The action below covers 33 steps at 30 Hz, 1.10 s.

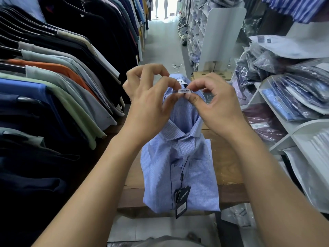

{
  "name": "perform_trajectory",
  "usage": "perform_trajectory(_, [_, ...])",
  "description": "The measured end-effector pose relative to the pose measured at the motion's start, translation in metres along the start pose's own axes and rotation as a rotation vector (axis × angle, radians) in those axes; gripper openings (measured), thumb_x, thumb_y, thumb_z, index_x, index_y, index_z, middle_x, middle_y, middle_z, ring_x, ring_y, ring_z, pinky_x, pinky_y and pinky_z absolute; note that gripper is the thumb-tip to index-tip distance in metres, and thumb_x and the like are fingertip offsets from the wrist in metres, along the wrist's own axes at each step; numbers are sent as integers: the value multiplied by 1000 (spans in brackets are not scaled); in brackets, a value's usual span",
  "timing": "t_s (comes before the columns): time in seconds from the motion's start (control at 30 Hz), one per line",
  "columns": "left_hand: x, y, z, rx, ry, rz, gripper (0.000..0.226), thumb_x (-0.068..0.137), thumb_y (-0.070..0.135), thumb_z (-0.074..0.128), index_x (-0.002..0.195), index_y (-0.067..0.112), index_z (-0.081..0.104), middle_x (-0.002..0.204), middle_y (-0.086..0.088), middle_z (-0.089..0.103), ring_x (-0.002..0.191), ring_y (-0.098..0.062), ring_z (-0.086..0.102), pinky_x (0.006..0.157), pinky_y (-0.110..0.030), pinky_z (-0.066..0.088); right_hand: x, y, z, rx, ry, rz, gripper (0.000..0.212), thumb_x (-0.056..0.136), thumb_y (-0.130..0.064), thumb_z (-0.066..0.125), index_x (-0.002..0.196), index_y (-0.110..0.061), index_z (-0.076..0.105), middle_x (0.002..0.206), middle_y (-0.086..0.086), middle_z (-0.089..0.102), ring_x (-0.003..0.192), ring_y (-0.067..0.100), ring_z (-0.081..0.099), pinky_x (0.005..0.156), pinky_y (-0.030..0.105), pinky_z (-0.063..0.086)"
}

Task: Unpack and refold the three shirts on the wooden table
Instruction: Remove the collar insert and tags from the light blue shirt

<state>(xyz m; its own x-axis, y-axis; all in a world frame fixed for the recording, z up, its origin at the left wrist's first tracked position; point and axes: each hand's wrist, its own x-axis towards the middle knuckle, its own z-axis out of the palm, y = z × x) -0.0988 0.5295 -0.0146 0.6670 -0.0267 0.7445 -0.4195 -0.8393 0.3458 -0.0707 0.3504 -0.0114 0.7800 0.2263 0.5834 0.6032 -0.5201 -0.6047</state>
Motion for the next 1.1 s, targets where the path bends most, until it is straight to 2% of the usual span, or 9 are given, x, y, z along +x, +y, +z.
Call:
perform_trajectory(0.13, [-4, -7, 0, -18, 1, -54, 18, 97, 45, 66, 98, 28, 71, 119, 4, 54, 117, -23, 33, 93, -53, 36, 2, -9, -4, 21, -30, -16, 12, 88, -26, 75, 97, -18, 71, 97, -6, 64, 97, 11, 60, 89, 30, 49])
perform_trajectory(0.23, [-4, -10, -1, -42, -10, -82, 18, 97, 45, 64, 98, 28, 71, 120, 2, 53, 118, -27, 35, 94, -56, 38, 4, -14, -3, 0, -46, -49, 11, 89, -23, 74, 96, -16, 71, 96, -6, 63, 96, 14, 61, 89, 34, 49])
perform_trajectory(0.43, [-6, -9, 0, -32, -12, -96, 15, 96, 44, 66, 98, 29, 71, 120, 4, 53, 118, -26, 36, 93, -53, 36, 2, -15, -1, -8, -50, -45, 11, 89, -23, 72, 97, -16, 71, 96, -4, 65, 95, 15, 62, 88, 36, 50])
perform_trajectory(0.7, [-7, -5, 0, -37, -6, -88, 16, 100, 40, 62, 101, 26, 70, 120, 4, 53, 117, -24, 35, 92, -50, 35, 1, -11, 1, 31, -33, 9, 12, 91, -22, 72, 101, -17, 72, 96, -8, 66, 92, 5, 62, 85, 17, 49])
perform_trajectory(0.9, [-12, -3, 2, -49, -4, -92, 18, 101, 39, 59, 100, 25, 70, 119, 4, 53, 115, -26, 37, 92, -48, 35, -3, -10, 3, 36, -46, 35, 12, 93, -23, 71, 102, -16, 72, 97, -6, 67, 92, 7, 63, 85, 20, 50])
perform_trajectory(1.1, [-11, -7, 2, -28, 0, -101, 16, 97, 41, 65, 98, 26, 71, 119, 2, 53, 117, -26, 35, 92, -47, 34, -4, -13, 2, 14, -41, 48, 11, 89, -24, 75, 98, -19, 71, 98, -5, 66, 92, 6, 63, 83, 14, 47])
